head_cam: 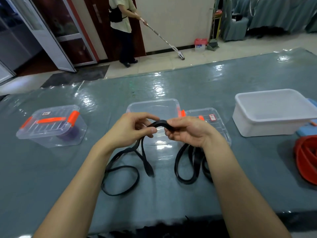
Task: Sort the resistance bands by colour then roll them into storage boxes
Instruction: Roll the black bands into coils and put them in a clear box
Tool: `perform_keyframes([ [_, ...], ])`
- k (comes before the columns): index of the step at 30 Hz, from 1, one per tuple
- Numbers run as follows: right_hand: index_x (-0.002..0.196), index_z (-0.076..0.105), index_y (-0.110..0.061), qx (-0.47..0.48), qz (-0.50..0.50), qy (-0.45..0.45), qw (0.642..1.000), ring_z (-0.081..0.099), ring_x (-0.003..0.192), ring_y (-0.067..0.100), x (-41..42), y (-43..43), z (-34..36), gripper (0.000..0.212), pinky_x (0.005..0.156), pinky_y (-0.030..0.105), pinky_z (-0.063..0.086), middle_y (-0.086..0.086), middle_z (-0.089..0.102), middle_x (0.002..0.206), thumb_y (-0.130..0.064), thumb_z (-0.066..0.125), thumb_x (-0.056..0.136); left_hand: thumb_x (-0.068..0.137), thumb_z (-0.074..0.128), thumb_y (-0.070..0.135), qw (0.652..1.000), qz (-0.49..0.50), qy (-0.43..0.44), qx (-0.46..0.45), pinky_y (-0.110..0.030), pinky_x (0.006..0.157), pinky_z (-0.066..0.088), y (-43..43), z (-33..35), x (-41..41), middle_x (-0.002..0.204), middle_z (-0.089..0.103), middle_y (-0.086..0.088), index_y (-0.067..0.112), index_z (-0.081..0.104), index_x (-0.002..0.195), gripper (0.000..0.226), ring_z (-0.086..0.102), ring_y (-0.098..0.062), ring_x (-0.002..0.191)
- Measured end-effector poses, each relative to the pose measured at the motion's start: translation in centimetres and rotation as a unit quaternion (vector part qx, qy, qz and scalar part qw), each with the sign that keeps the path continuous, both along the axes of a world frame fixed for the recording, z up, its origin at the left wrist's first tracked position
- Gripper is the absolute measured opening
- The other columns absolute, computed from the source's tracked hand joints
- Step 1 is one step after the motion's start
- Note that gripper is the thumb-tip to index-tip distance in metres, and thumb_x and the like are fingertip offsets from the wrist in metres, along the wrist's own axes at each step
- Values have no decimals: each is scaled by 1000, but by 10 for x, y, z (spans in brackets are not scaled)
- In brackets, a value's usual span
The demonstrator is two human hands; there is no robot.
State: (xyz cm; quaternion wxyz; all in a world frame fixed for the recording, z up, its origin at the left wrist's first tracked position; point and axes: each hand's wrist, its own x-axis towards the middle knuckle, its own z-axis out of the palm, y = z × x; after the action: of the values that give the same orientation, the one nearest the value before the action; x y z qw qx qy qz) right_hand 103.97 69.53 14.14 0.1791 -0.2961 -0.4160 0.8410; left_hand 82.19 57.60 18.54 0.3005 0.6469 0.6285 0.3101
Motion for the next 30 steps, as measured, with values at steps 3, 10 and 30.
perform_keyframes([
  [3,125,71,10,-1,0,13,1000,69,83,19,0,-1,3,43,81,28,60,17,69,103,-10,74,87,96,82,20,999,27,-40,9,-44,96,62,-4,-1,4,94,82,-4,23,78,112,17,82,-21,90],
  [10,109,71,3,-35,-62,37,997,69,72,16,-3,-9,4,18,70,21,59,12,71,86,-3,73,91,91,87,20,997,53,7,60,-19,94,55,-5,-3,8,99,82,15,26,83,110,20,77,-3,101],
  [30,113,81,-6,191,5,-86,978,80,95,25,-27,-4,15,22,83,29,64,16,81,103,-15,81,93,91,87,30,991,52,117,24,-24,83,51,5,0,-30,85,81,13,34,83,102,12,75,1,88],
])
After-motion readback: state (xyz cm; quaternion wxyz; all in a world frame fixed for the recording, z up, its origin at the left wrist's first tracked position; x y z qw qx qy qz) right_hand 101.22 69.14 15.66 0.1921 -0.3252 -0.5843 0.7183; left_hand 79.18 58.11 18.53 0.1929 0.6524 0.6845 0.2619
